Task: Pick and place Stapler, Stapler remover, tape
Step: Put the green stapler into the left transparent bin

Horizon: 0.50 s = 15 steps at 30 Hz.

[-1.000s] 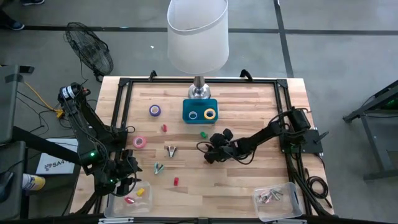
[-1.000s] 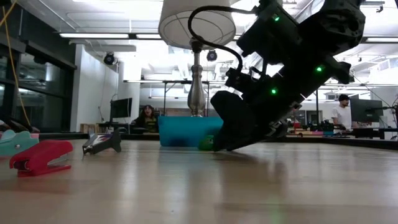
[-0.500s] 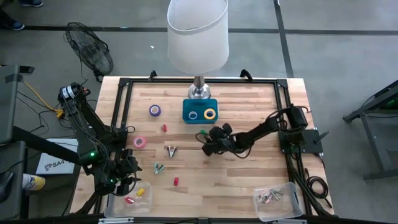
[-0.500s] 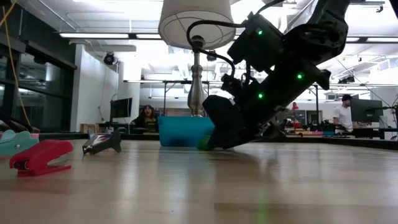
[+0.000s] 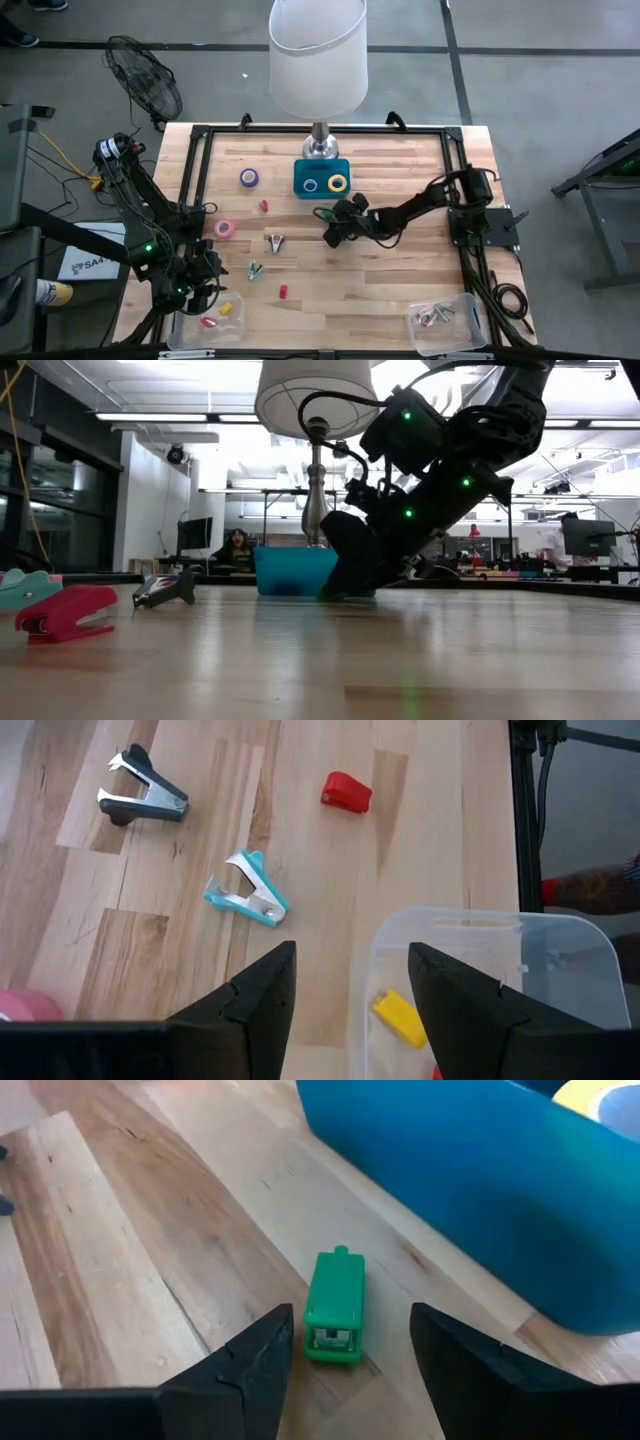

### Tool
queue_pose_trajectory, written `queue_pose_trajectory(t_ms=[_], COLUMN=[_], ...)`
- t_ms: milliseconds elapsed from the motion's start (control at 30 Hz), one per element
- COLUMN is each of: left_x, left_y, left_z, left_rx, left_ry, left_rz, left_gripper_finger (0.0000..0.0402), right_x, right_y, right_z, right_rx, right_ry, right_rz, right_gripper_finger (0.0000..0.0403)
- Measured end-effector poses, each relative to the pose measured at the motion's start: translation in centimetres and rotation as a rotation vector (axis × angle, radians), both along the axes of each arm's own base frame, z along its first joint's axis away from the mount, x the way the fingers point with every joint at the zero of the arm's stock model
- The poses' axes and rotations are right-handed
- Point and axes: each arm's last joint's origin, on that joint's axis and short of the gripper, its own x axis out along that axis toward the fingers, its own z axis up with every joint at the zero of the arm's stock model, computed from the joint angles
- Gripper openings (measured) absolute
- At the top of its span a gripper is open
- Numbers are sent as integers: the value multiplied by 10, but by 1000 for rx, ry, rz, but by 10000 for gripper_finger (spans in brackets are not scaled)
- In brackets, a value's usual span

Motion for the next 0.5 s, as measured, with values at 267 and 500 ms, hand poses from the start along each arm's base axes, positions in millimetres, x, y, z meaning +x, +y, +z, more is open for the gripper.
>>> queue_pose_trajectory(t_ms=[267,500], left_x=[0,0], left_y=[0,0], left_z=[0,0], left_rx=[0,3], left_ry=[0,2], left_rz=[0,0], left_gripper_finger=[191,191], right_x=[0,0], right_y=[-1,-1], right_z=[-1,0], right_rx=[28,49], right_ry=[13,12], right_rz=[25,43], right_gripper_finger=[156,106])
